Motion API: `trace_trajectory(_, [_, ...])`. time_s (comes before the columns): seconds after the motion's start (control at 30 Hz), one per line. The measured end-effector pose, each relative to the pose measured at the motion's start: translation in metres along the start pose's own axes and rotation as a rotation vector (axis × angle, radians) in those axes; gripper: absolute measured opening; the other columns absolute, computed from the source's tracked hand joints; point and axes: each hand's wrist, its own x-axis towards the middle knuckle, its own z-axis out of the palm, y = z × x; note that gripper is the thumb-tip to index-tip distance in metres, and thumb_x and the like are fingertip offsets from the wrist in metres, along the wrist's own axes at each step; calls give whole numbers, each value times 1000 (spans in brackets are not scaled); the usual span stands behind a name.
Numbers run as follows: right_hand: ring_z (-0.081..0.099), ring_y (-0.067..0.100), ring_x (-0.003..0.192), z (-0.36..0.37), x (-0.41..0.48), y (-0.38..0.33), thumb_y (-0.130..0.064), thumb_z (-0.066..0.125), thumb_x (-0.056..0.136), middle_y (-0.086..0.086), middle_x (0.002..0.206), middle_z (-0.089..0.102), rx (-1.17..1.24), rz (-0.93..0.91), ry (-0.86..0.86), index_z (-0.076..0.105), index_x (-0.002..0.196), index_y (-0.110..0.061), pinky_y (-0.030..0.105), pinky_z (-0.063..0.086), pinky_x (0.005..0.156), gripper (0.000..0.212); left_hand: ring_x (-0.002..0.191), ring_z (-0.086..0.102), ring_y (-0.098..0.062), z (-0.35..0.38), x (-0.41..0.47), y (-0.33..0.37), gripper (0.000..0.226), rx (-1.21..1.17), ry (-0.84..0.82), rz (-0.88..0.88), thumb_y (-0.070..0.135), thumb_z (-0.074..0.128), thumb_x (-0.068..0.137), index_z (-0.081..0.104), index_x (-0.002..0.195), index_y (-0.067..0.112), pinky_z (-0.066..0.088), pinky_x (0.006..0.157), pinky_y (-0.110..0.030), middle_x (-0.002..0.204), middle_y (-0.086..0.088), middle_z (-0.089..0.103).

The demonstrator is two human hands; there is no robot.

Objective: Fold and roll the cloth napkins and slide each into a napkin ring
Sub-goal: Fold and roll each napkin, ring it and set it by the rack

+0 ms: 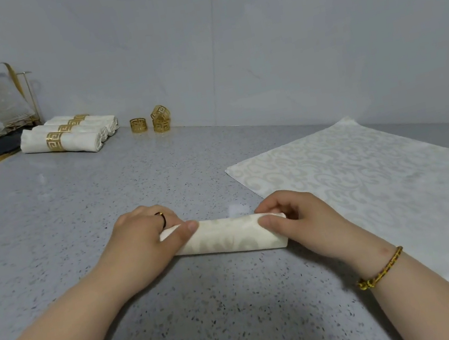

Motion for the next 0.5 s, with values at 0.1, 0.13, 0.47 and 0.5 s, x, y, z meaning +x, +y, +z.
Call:
trace_trajectory(0.1, [52,-6,71,6,4,1,-16,52,90,-18,80,58,-53,-1,22,59,80,-28,5,37,65,17,96,61,-16,1,4,7,71,241,53,93,66,18,75,70,99,25,26,87,-24,98,13,67])
trace_trajectory(0.13, [51,-8,72,8,5,2,-17,50,91,-19,80,57,-76,0,34,60,82,-26,3,36,66,16,92,65,-19,2,4,10,59,316,64,179,51,25,82,71,101,20,29,87,-24,97,7,70])
trace_trajectory(0.47, [38,18,114,10,3,7,-25,40,96,-3,115,51,-446,-25,47,60,115,-19,19,25,85,28,116,52,-5,18,11,6,107,284,-122,292,73,-25,64,47,132,33,28,88,-15,127,16,56])
trace_trajectory(0.5, [35,15,116,8,2,6,-27,45,94,-4,121,48,-462,-59,72,56,120,-20,17,23,86,29,121,47,-6,19,12,4,111,255,-136,277,77,-26,58,42,135,34,25,90,-14,133,16,51])
